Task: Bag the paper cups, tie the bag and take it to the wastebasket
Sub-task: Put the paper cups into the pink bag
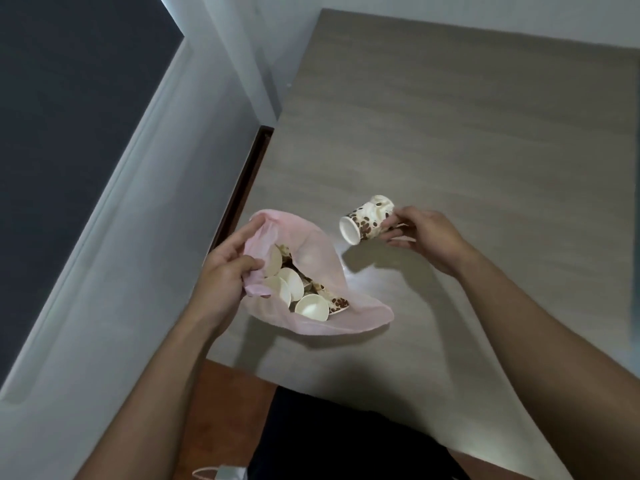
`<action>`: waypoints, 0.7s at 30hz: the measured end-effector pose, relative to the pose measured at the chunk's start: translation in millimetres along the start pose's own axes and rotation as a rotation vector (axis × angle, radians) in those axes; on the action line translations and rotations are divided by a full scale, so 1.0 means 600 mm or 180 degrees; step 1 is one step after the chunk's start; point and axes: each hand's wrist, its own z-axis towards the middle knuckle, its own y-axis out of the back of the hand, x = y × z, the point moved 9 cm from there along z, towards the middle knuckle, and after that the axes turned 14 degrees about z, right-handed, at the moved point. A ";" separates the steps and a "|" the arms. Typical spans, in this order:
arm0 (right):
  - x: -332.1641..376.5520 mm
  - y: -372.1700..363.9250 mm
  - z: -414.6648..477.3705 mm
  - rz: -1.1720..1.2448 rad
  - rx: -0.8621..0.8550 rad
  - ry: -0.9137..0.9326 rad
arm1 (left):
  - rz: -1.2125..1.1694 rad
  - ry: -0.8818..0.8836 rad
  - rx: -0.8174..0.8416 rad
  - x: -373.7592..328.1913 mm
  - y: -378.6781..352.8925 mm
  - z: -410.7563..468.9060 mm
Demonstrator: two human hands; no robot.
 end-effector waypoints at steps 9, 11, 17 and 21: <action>-0.058 -0.240 -0.166 -0.0828 0.0958 0.0111 | 0.0309 -0.0574 0.0313 -0.045 0.013 -0.019; -0.072 -0.288 -0.184 -0.1044 0.0969 0.0175 | 0.0302 -0.0670 0.0374 -0.049 0.018 -0.026; -0.090 -0.370 -0.197 -0.1615 0.0788 0.0504 | 0.0216 -0.1042 0.0870 -0.056 0.030 -0.052; -0.064 -0.401 -0.208 -0.1710 0.0609 0.0839 | -0.0282 -0.0984 0.1406 -0.064 0.029 -0.061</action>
